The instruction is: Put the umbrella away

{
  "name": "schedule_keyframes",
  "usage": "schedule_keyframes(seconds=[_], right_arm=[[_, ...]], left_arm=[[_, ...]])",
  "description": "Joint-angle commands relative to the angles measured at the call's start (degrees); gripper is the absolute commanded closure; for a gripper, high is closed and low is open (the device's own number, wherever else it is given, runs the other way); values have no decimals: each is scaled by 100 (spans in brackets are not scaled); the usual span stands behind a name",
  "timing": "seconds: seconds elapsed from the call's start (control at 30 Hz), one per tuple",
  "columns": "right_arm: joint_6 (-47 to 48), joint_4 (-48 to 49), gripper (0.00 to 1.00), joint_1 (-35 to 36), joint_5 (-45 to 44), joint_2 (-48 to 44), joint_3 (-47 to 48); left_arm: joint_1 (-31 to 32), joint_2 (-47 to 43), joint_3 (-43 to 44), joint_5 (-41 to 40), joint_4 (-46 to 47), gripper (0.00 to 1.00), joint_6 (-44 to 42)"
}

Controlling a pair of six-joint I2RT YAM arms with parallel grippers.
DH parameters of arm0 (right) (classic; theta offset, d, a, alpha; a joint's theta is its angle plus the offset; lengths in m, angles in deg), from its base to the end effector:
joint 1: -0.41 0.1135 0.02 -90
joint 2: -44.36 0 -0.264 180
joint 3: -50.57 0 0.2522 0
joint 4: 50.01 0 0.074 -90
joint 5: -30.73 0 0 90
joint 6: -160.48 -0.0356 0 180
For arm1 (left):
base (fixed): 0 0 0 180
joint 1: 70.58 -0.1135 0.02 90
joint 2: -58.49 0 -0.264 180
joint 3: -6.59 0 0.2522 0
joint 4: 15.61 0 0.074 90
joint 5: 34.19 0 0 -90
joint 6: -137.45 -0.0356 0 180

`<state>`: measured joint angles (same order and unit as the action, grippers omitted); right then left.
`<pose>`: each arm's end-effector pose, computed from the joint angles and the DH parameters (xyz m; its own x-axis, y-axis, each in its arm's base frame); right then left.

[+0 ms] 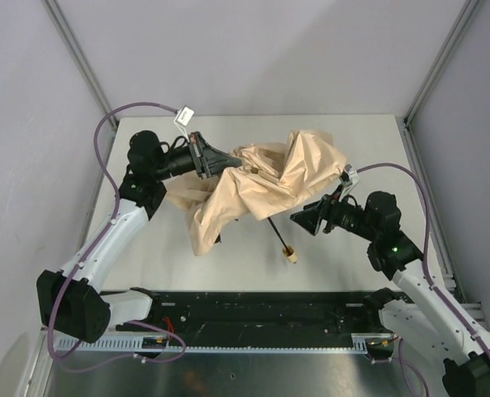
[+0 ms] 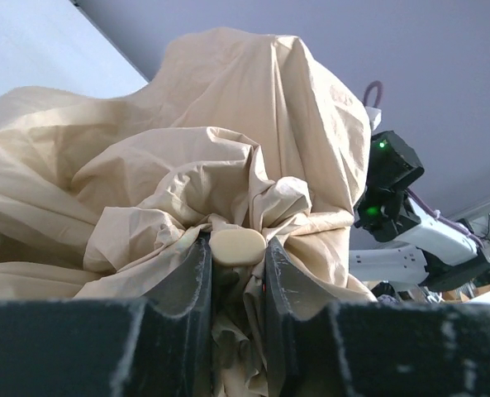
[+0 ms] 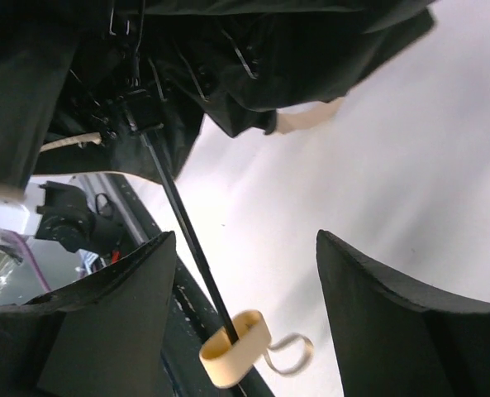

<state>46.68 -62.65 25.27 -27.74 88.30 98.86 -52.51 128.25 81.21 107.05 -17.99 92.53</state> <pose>0.1597 0.0945 0.3008 -0.4538 0.1688 -0.8750 -0.7047 0.5330 0.4683 0.2539 -0.1120 0.3867 -0.6329 -0.2598 -0.7293 0.6892 0.2401 -0.6836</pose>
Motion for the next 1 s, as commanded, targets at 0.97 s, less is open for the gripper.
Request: schedule_keyframes(seconds=[0.97], right_arm=[[505, -1593, 55, 1436, -3635, 2703, 3809]], left_arm=[[735, -740, -520, -40, 93, 100, -868]])
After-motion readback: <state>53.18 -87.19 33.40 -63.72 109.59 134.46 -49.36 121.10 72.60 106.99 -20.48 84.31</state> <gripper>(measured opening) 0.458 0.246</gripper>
